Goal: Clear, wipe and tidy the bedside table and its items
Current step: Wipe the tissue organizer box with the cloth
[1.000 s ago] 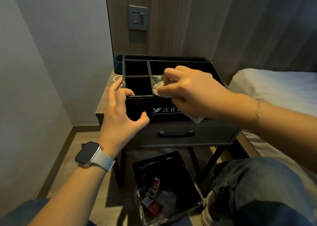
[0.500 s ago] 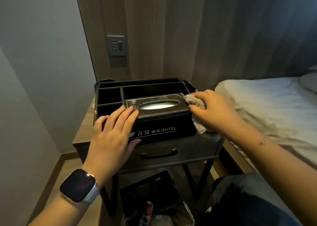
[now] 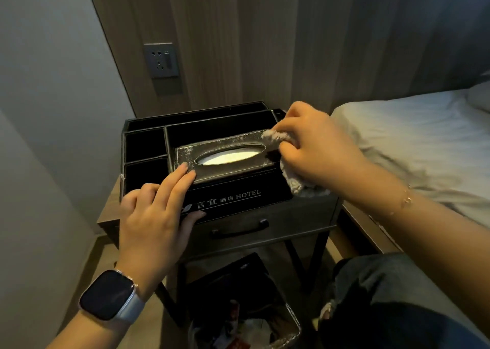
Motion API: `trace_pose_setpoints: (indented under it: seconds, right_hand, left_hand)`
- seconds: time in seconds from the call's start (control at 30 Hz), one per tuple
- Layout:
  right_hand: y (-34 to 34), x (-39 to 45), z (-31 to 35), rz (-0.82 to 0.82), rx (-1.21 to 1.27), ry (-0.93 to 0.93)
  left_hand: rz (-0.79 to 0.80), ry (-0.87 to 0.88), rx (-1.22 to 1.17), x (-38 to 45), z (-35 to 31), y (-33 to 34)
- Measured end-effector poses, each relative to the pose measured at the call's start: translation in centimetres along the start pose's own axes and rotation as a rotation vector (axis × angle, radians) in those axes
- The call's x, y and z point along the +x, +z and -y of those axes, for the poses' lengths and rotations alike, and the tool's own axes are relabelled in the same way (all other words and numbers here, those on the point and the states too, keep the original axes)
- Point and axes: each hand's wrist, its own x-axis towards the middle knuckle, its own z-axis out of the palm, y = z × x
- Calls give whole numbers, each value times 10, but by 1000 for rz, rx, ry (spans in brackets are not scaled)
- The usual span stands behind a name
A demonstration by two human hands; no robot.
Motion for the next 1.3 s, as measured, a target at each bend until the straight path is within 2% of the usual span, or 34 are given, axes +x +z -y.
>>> trace_pose_setpoints:
  seconds: [0.07,0.13,0.23,0.33,0.4,0.5,0.6,0.7,0.77,0.87,1.0,1.13,1.2,1.3]
  right_hand:
    - [10,-1,2,17,-117,16]
    - [23,-16,13,12,-159,-46]
    - [24,-42,25,41,-62,-159]
    - [18,-36,16,3,47,-109]
    - [22,-30,14,-30,1,-75]
    - [34,-42,24,7,-70,-124]
    - [25,-60,22,81,17,-150]
    - [17,-53,12,-26,78,-133]
    - [23,-50,13,-51,9,-136]
    - [37,-64,21,3,-121,-218]
    - [17,-66,11,94,63,-206]
    - [-17,-14,-8,15,-57,-203]
    - [-21,17,-6,63,-137,-275]
    - [-3,55,28,95,-235,-522]
  left_hand:
    - [-9,4,-4,-1,-1,2]
    - [-15,0,-7,-2,-2,2]
    - [-37,-7,1,-8,-6,5]
    - [-58,1,8,-11,-6,7]
    - [-64,9,9,-8,-4,8]
    - [-86,10,-5,-8,-4,9]
    - [-129,1,0,-20,-10,13]
    - [-174,8,31,-28,-12,18]
    - [-196,16,50,-29,-12,21]
    - [-213,10,33,-31,-12,23]
    - [-223,-6,17,-34,-15,24]
    - [-243,-20,-16,-26,-12,22]
    - [-253,-39,-28,-27,-12,23]
    - [-260,-37,-13,-30,-14,24]
